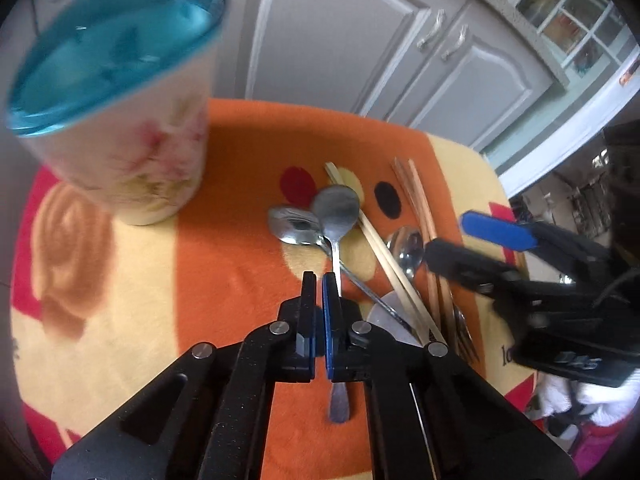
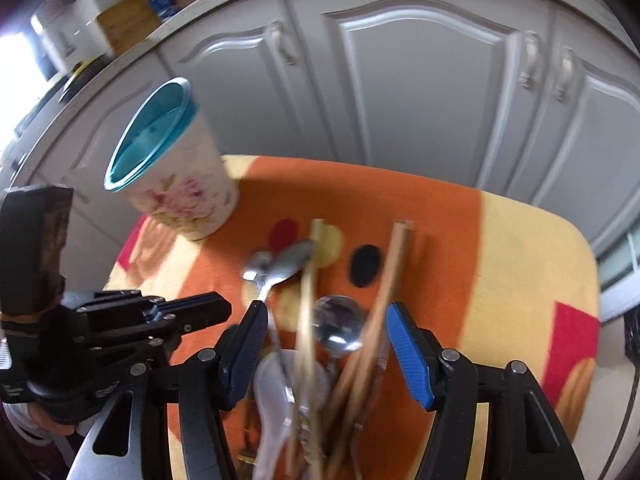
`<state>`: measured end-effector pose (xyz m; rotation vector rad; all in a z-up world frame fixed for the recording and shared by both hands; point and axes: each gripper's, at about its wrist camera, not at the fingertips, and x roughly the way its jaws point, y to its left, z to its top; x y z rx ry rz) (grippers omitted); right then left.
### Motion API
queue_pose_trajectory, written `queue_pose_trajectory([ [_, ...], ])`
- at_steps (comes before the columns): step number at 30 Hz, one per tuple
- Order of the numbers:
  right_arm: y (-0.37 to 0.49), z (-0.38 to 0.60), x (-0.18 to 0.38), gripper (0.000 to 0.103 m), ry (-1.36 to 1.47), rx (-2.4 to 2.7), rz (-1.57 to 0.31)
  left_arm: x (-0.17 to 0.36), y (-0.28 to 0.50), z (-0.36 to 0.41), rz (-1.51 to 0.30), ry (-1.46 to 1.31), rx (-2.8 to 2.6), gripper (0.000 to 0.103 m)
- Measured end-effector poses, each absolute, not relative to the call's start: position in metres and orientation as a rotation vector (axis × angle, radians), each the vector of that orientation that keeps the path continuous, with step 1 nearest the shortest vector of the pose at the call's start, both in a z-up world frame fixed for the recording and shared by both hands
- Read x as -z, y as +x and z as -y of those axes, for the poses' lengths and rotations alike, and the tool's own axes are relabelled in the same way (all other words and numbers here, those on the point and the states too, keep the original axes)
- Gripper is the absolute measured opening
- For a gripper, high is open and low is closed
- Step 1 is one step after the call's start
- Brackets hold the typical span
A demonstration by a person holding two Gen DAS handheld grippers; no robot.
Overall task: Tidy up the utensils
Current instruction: 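Lift the silver spoon up from the pile with the left gripper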
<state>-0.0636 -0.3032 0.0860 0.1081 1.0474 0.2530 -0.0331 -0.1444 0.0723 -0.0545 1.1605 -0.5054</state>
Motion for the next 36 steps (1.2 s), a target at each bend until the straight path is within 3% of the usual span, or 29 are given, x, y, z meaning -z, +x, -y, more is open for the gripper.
queue_pose_trajectory([
  [2, -0.058, 0.292, -0.083, 0.047, 0.081, -0.284, -1.059, -0.076, -0.034, 0.133, -1.152, -0.062, 0.489, 0.001],
  [7, -0.055, 0.29, -0.084, 0.047, 0.081, -0.266, -1.061, -0.072, -0.034, 0.138, -1.169, -0.052, 0.503, 0.003],
  [13, -0.065, 0.302, -0.085, 0.047, 0.069, -0.224, -1.071, -0.053, -0.028, 0.167, -1.223, -0.058, 0.542, 0.025],
  [16, -0.068, 0.308, -0.084, 0.047, 0.072, -0.211, -1.073, -0.043, -0.026, 0.177, -1.244, -0.013, 0.54, 0.024],
  [17, -0.069, 0.309, -0.084, 0.047, 0.076, -0.21, -1.073, -0.042, -0.027, 0.179, -1.23, -0.009, 0.538, 0.018],
  [18, -0.07, 0.31, -0.084, 0.047, 0.08, -0.211, -1.072, -0.044, -0.027, 0.178, -1.214, -0.011, 0.533, 0.003],
  [21, -0.07, 0.308, -0.085, 0.047, 0.081, -0.217, -1.069, -0.051, -0.027, 0.174, -1.199, -0.016, 0.538, 0.001],
  [30, -0.06, 0.288, -0.08, 0.047, 0.049, -0.258, -1.075, -0.067, -0.031, 0.144, -1.171, -0.058, 0.538, 0.0],
  [36, -0.066, 0.296, -0.079, 0.047, 0.047, -0.235, -1.09, -0.053, -0.031, 0.168, -1.215, -0.038, 0.571, 0.012],
])
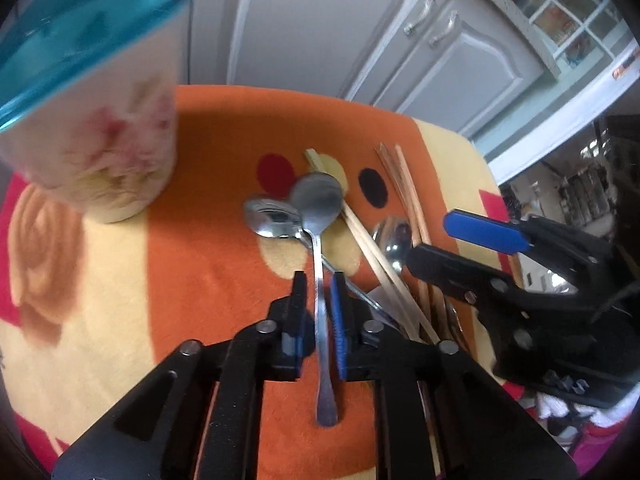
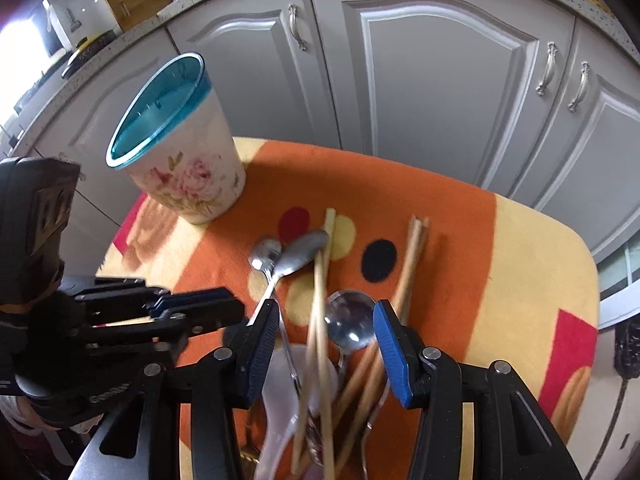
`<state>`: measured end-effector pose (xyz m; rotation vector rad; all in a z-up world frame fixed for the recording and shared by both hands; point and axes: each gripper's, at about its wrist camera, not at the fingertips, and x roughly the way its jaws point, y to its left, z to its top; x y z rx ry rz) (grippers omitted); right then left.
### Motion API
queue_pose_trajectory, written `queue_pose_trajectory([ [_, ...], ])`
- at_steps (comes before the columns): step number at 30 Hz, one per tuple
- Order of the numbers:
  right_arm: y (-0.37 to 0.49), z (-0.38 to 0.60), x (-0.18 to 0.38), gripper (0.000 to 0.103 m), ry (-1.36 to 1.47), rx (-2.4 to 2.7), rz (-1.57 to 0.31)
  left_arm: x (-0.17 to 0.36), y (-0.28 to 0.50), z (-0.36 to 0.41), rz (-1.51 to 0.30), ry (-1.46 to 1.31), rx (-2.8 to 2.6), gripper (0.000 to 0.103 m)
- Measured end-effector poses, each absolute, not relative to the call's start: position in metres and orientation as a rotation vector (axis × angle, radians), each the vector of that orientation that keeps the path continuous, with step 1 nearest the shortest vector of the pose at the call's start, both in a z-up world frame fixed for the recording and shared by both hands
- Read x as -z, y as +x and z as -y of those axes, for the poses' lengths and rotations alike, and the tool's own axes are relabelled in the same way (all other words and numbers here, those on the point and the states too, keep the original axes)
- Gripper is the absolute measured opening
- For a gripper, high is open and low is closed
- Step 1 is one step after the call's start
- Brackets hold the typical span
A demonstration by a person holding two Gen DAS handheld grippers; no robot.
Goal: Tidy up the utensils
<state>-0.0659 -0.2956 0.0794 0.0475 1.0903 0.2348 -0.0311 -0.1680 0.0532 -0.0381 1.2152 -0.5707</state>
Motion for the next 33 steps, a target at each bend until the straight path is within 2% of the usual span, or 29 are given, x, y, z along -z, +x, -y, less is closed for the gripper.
queue_pose_trajectory([
  [5, -0.07, 0.304, -0.079, 0.047, 0.065, -0.216, -1.096, -0.044, -0.026, 0.18, -1.222, -0.016, 0.585, 0.011],
  [6, -0.07, 0.305, -0.079, 0.047, 0.069, -0.213, -1.095, -0.044, -0.025, 0.181, -1.219, -0.003, 0.582, 0.005],
  [8, -0.069, 0.304, -0.08, 0.047, 0.072, -0.211, -1.093, -0.047, -0.025, 0.18, -1.214, 0.005, 0.581, 0.002],
  [19, -0.056, 0.266, -0.072, 0.047, 0.008, -0.347, -1.118, -0.078, -0.043, 0.111, -1.149, -0.079, 0.504, 0.002],
  [21, -0.049, 0.253, -0.061, 0.043, -0.028, -0.379, -1.141, -0.081, -0.047, 0.095, -1.143, -0.09, 0.471, 0.002],
  [23, -0.041, 0.241, -0.05, 0.034, -0.063, -0.399, -1.168, -0.085, -0.051, 0.087, -1.127, -0.081, 0.453, 0.002],
  [27, -0.025, 0.229, -0.038, 0.028, -0.094, -0.405, -1.192, -0.094, -0.058, 0.077, -1.102, -0.092, 0.442, 0.002],
  [29, -0.018, 0.227, -0.033, 0.018, -0.106, -0.403, -1.199, -0.095, -0.06, 0.075, -1.098, -0.099, 0.441, 0.002],
  [33, -0.016, 0.23, -0.036, 0.006, -0.087, -0.412, -1.192, -0.104, -0.068, 0.071, -1.078, -0.111, 0.452, 0.002],
])
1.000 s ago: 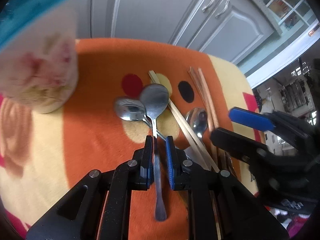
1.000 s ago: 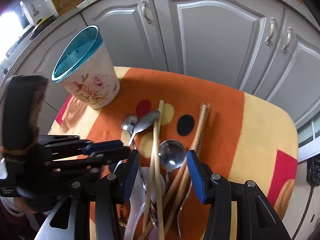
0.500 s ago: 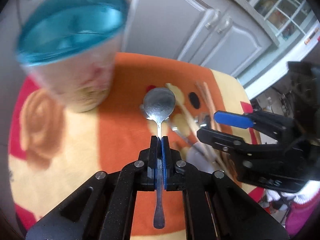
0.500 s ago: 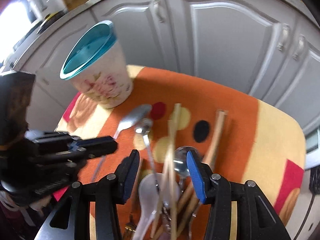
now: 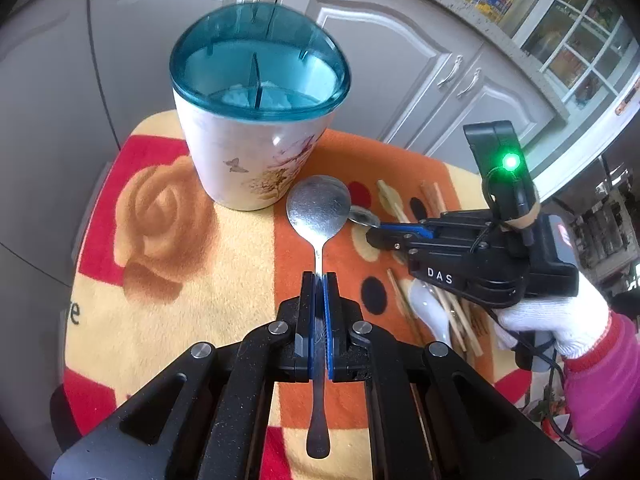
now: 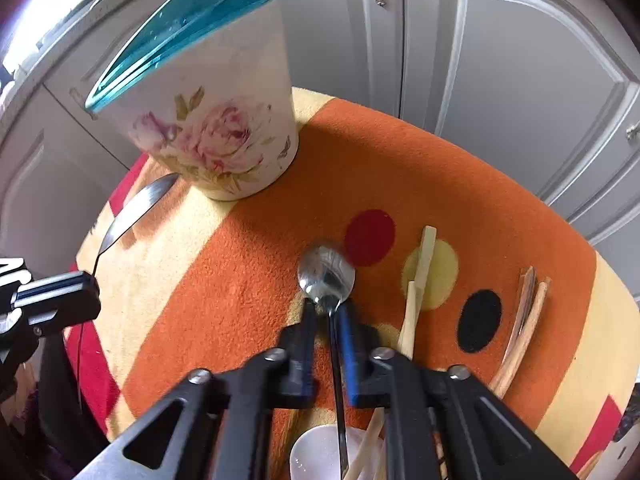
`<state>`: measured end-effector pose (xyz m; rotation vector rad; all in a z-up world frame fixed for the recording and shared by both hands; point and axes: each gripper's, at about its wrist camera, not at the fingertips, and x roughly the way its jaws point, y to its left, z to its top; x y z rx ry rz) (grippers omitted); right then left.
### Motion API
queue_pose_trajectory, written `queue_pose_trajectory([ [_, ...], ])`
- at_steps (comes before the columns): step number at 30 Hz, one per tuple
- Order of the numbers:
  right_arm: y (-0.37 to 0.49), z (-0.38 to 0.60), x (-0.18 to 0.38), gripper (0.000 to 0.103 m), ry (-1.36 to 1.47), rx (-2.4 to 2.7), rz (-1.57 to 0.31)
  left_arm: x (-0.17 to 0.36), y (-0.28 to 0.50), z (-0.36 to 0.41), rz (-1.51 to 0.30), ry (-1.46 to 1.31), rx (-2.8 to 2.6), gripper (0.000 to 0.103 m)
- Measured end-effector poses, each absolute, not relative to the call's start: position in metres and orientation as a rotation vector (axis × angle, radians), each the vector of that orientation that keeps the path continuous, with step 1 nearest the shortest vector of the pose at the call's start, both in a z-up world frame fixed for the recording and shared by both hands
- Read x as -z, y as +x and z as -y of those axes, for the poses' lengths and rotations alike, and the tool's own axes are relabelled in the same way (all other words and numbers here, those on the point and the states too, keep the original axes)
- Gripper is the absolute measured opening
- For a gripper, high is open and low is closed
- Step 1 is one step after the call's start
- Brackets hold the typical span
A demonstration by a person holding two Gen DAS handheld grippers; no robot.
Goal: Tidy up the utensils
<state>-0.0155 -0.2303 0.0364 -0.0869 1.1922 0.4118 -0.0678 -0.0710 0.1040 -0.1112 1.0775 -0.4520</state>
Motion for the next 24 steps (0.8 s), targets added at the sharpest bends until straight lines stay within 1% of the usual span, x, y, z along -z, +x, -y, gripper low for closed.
queue_pose_trajectory([
  [7, -0.04, 0.25, -0.068, 0.005, -0.011, -0.424, -1.109, -0.135, -0.081, 0.059, -1.0, -0.115, 0.479, 0.002],
  [12, -0.034, 0.244, -0.058, 0.006, -0.03, -0.426, -1.158, -0.14, -0.084, 0.056, -0.997, -0.133, 0.465, 0.002],
  [15, -0.034, 0.235, -0.045, 0.014, -0.098, -0.42, -1.187, -0.142, -0.089, 0.05, -0.994, -0.141, 0.452, 0.002],
  [17, -0.027, 0.23, -0.035, 0.022, -0.115, -0.413, -1.218, -0.143, -0.088, 0.049, -0.992, -0.144, 0.445, 0.002],
  [18, -0.024, 0.229, -0.031, 0.022, -0.125, -0.404, -1.221, -0.144, -0.089, 0.047, -0.99, -0.145, 0.44, 0.002],
  [20, -0.018, 0.227, -0.03, 0.02, -0.128, -0.401, -1.201, -0.147, -0.089, 0.045, -0.984, -0.148, 0.431, 0.002],
  [21, -0.017, 0.226, -0.029, 0.014, -0.125, -0.402, -1.201, -0.147, -0.089, 0.044, -0.976, -0.15, 0.425, 0.002],
  [22, -0.016, 0.226, -0.029, 0.005, -0.118, -0.406, -1.197, -0.149, -0.09, 0.043, -0.971, -0.153, 0.422, 0.002],
  [24, -0.017, 0.228, -0.03, 0.005, -0.091, -0.413, -1.189, -0.154, -0.09, 0.039, -0.954, -0.162, 0.416, 0.002],
])
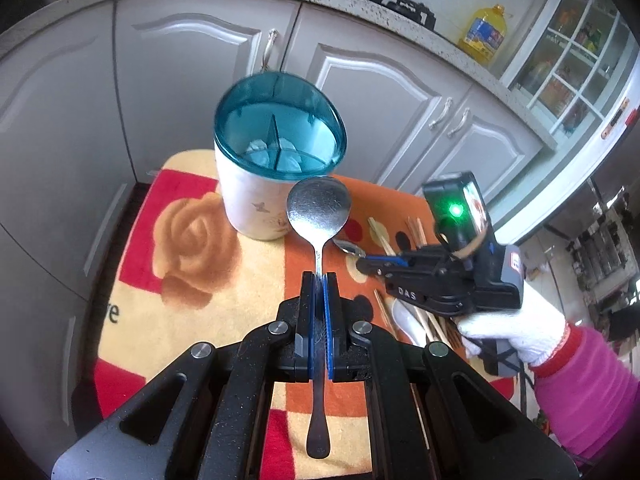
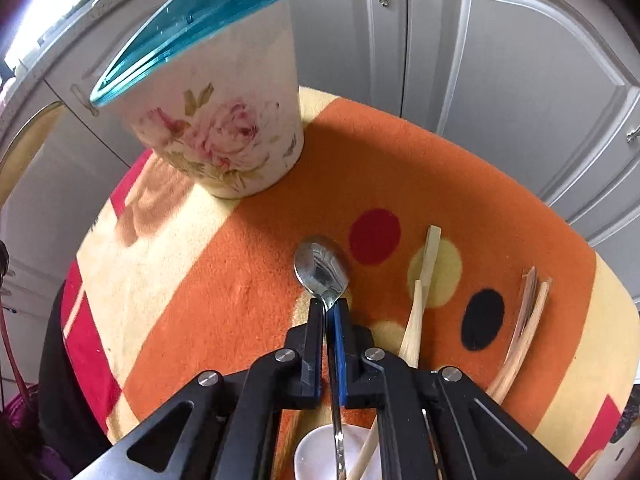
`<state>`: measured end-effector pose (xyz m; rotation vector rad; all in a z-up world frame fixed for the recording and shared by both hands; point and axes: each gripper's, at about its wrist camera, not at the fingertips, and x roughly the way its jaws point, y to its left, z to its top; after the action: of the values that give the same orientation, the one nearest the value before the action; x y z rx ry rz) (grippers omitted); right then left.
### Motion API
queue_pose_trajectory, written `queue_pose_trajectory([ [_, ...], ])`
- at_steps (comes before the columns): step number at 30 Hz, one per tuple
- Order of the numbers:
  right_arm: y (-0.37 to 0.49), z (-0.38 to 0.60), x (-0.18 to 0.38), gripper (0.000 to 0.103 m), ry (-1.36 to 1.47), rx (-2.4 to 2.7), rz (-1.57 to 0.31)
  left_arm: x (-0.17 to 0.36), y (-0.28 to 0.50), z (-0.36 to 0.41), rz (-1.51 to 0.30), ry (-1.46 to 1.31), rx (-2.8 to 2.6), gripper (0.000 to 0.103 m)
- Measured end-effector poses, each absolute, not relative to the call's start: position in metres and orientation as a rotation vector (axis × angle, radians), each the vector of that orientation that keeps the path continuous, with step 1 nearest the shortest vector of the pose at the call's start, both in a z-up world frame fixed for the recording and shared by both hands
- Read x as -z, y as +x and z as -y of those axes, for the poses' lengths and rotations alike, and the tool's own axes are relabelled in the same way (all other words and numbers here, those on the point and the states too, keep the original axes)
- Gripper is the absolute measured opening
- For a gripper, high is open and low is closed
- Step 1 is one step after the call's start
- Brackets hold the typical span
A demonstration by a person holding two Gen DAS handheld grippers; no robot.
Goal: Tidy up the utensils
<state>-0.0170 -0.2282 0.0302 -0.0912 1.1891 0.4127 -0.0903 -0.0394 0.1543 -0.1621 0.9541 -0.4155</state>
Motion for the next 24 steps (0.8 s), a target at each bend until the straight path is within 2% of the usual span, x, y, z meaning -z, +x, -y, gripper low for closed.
queue_pose_trajectory([
  [5, -0.035, 0.247, -0.054, 0.005, -0.01, -0.441, -1.134, -0.168, -0.087, 0.027, -0.914, -0.194, 0.397, 0.002],
  [14, -0.07, 0.272, -0.129, 0.005, 0.165, -0.519, -0.946, -0.208, -0.056, 0.011, -0.798, -0.258, 0.363, 0.002],
  [24, -0.048, 0.253, -0.22, 0.005, 0.176, -0.628, -0.777, -0.239, 0.013, 0.009, -0.691, -0.292, 0.308, 0.002],
])
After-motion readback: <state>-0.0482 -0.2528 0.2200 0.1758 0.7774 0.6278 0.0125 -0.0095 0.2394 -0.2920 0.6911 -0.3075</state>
